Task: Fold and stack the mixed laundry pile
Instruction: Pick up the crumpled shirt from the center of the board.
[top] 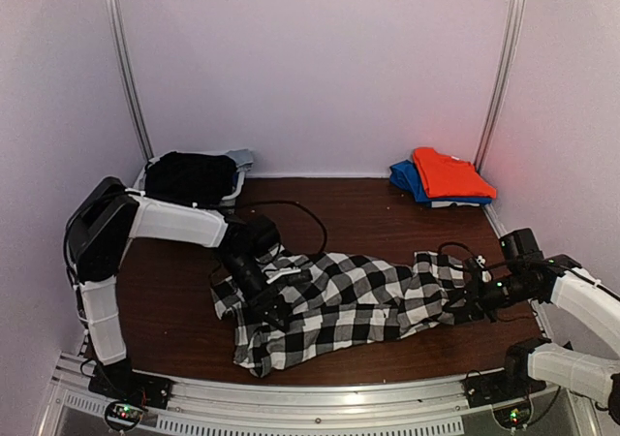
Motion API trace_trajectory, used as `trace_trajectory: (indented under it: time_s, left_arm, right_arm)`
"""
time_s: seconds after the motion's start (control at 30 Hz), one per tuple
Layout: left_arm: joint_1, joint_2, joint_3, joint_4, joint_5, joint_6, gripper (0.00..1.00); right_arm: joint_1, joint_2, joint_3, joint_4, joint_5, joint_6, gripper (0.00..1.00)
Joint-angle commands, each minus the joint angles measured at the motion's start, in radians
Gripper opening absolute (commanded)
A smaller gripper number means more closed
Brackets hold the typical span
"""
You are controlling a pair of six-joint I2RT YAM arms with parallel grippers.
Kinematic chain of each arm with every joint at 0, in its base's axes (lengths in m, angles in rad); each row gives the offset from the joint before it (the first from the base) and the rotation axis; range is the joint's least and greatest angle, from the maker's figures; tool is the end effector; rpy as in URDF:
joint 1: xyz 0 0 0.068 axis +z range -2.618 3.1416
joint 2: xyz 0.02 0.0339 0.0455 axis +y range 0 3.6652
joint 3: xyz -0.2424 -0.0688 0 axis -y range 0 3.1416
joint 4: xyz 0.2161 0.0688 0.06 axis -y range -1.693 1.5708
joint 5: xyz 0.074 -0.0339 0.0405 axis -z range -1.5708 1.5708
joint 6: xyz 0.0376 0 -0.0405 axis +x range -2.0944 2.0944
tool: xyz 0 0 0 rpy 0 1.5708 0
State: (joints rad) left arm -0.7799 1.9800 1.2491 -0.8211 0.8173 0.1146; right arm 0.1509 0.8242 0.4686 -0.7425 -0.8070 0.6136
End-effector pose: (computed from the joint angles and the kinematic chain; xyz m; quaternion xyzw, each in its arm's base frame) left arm 0.2077 -0.2440 0.1366 -0.4002 -0.8257 0.3784 0.1216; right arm 0.1189 0.0455 0.1834 0.1155 0.8914 0.4345 0.0574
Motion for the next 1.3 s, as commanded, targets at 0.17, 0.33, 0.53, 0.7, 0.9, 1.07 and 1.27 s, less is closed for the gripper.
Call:
trace_trajectory:
  time_s: [0.17,0.33,0.53,0.7,0.9,1.07,1.27]
  left_arm:
    - [-0.013,-0.229,-0.135,0.028,0.067,-0.036,0.41]
    - [-0.047,-0.18,-0.117,0.032,0.032,-0.04,0.4]
    - [-0.047,-0.115,-0.073,0.033,-0.056,-0.044,0.43]
    - [-0.044,-0.076,-0.023,0.034,-0.145,-0.032,0.48]
    - [-0.033,-0.027,-0.009,0.031,-0.191,0.001,0.5]
    - [-0.018,-0.053,-0.066,0.041,-0.128,0.018,0.37]
    - [-0.018,-0.164,-0.131,0.045,-0.061,-0.01,0.17]
  right_arm:
    - [0.0,0.009,0.027,0.035,0.011,0.002,0.0]
    - [-0.002,0.018,0.034,0.039,0.007,-0.005,0.0]
    - [-0.003,0.014,0.051,0.021,0.013,-0.015,0.0]
    - [-0.005,0.009,0.054,0.021,0.011,-0.012,0.0]
    - [-0.007,0.009,0.063,0.016,0.009,-0.012,0.0]
    - [-0.009,0.006,0.066,0.007,0.012,-0.018,0.0]
    - [-0.013,0.007,0.067,0.025,0.008,-0.015,0.0]
